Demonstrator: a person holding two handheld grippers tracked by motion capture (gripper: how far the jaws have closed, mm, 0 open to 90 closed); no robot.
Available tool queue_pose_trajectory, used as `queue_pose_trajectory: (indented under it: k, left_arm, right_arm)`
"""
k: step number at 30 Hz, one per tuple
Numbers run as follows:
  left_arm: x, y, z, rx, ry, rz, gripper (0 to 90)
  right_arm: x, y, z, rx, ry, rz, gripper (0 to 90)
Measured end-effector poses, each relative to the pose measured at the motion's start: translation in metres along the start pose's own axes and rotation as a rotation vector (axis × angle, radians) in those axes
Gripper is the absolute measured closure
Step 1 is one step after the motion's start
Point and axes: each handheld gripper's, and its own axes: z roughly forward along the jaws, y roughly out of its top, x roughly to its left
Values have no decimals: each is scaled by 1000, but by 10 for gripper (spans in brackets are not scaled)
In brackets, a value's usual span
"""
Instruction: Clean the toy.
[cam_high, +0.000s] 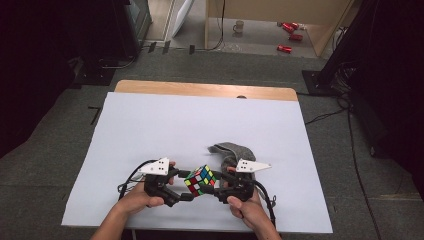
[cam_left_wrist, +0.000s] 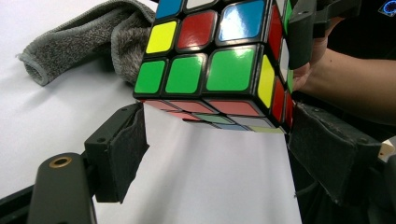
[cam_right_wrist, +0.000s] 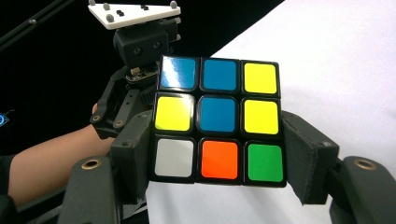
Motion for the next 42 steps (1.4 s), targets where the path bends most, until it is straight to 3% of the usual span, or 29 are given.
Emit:
queue_pose_trajectory:
  k: [15, 25, 34, 42]
  left_arm:
    - [3, 1, -12, -39, -9, -15, 205]
    - [5, 0, -9, -30, -36, -12, 207]
    - [5, 2, -11, -61, -74, -9, 204]
    - [3, -1, -5, -21, -94, 7, 219]
  right_arm:
    - [1, -1, -2, 3, 36, -42, 344]
    - [-1, -3, -5, 9, 65, -78, 345]
    - [0, -8, -3, 41, 91, -118, 344]
    - [0, -9, -2, 37, 96, -121, 345]
